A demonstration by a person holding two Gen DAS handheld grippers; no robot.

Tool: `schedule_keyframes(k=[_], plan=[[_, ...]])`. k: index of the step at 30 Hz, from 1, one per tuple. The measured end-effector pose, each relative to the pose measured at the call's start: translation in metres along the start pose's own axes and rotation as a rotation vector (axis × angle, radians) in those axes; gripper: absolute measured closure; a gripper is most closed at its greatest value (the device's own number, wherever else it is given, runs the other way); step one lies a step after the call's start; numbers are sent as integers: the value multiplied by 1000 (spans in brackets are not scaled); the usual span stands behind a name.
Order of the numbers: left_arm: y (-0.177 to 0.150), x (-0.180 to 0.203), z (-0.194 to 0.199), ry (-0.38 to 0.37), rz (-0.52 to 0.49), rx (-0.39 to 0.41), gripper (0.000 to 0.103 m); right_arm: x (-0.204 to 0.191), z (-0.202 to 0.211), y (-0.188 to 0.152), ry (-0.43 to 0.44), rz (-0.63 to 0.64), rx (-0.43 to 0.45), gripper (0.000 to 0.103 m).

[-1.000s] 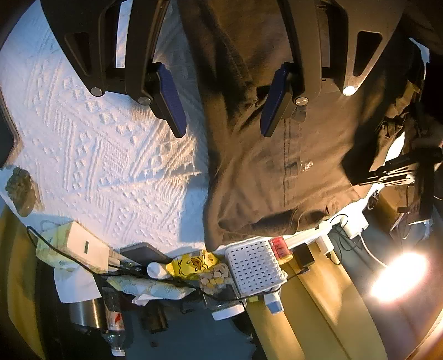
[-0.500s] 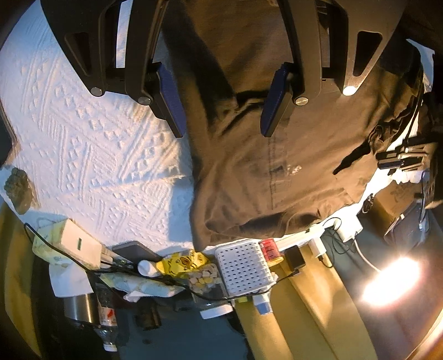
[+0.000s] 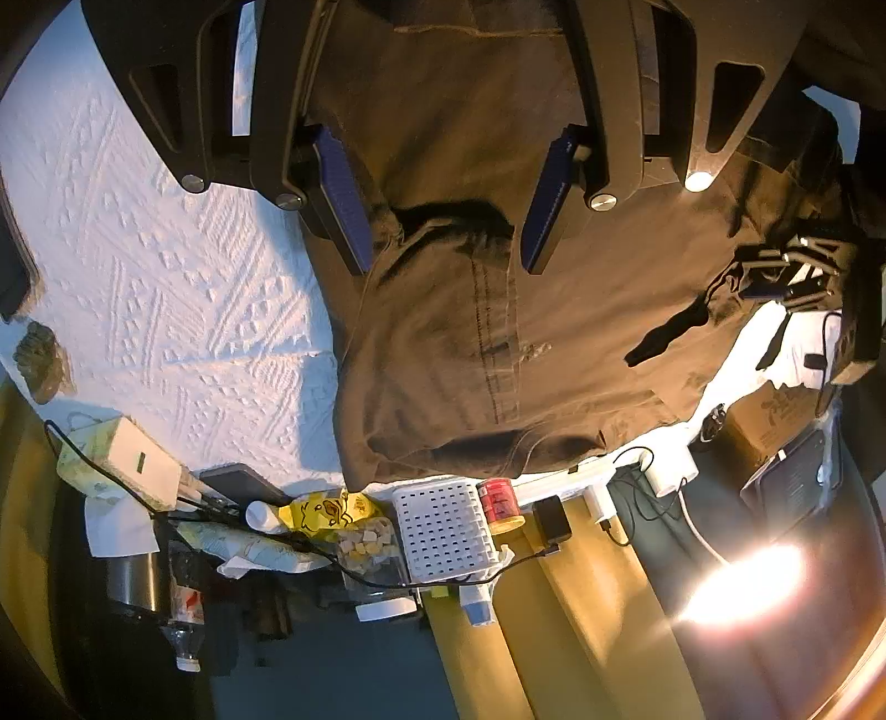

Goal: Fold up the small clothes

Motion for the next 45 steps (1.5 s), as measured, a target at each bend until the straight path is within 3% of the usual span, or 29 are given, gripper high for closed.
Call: schedule_keyframes(k=[4,10,15,24,37,40,42,44,45], plan=[[-13,12,11,-54,-7,12,40,-3,8,-5,-1,10,5,44],[-34,28,29,-46,-19,3,40,-4,19,-15,-5,15,7,44],[-41,35,49,14,-9,44,40,2,30,-27,-10,6,8,44],[-50,24,88,157,109,195,40,25,57,-47,-64,19,14,44],[-116,23,100,262,184,137,40,28,41,-93,-99,115,-90,44],[-127,22,100,278,186,118,40,27,41,-94,-109,129,-95,65],[-133,22,100,287,175,106,40,23,40,-96,-133,170,-96,67],[-136,23,98,283,164,95,40,16,39,-99,-124,188,-98,89],[-138,22,97,295,162,88,40,14,39,-99,-122,194,-96,91]])
Point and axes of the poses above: each gripper's, at about its wrist camera, not at the fingertips, and z roughly against the way its jaws point, x to its right, y to its top, the point moved 7 cm from there along -z, roughly the way its jaws point, and after that the axes turned 14 degrees about -z, right-handed, at the moved point
